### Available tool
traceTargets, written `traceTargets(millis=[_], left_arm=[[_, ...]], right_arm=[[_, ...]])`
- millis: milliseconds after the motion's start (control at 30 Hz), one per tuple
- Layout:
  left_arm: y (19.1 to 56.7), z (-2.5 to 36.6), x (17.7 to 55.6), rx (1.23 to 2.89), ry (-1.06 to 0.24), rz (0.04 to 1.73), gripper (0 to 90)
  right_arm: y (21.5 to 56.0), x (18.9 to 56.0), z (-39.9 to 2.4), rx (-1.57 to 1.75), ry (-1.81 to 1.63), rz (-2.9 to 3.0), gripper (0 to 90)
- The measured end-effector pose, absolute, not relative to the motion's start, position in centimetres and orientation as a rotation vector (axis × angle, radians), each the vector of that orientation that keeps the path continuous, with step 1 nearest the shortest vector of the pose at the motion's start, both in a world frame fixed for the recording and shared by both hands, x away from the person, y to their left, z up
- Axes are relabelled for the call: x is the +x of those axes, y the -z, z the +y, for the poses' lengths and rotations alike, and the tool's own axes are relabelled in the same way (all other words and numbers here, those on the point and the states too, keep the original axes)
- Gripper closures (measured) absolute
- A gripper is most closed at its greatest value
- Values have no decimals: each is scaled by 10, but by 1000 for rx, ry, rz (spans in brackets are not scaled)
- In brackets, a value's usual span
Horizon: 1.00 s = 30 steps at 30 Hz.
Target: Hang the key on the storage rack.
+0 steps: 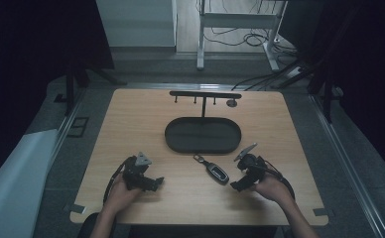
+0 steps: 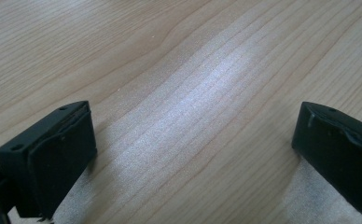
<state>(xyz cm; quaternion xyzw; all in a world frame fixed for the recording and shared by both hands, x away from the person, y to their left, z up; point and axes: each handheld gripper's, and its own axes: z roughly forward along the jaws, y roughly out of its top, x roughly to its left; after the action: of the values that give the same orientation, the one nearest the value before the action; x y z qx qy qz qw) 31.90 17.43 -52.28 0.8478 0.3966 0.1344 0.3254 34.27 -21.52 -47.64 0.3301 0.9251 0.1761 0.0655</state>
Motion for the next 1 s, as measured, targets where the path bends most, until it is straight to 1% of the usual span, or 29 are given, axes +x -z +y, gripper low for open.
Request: traceTargets(millis=[167,433,533,633,867,967,1000], left_arm=[[523,174,319,2223,-352,1040,0],[523,174,319,2222,-352,1040,0],[523,174,319,2223,-354,1038,0],[523,174,319,2221,-352,1041,0],[523,174,319,2221,-352,1041,0],[523,174,319,2221,-352,1041,0],[523,174,319,2221,-352,1041,0]], right_arm=[[471,350,-195,949,-437,2841,64],[467,358,-168,895,-320,2905,64],[467,363,-160,908,-288,2909,82],[467,369,-150,944,-253,2909,124],[468,376,-132,966,-204,2912,165],[469,379,-124,955,-175,2920,212],[472,381,-120,951,-153,2929,245]])
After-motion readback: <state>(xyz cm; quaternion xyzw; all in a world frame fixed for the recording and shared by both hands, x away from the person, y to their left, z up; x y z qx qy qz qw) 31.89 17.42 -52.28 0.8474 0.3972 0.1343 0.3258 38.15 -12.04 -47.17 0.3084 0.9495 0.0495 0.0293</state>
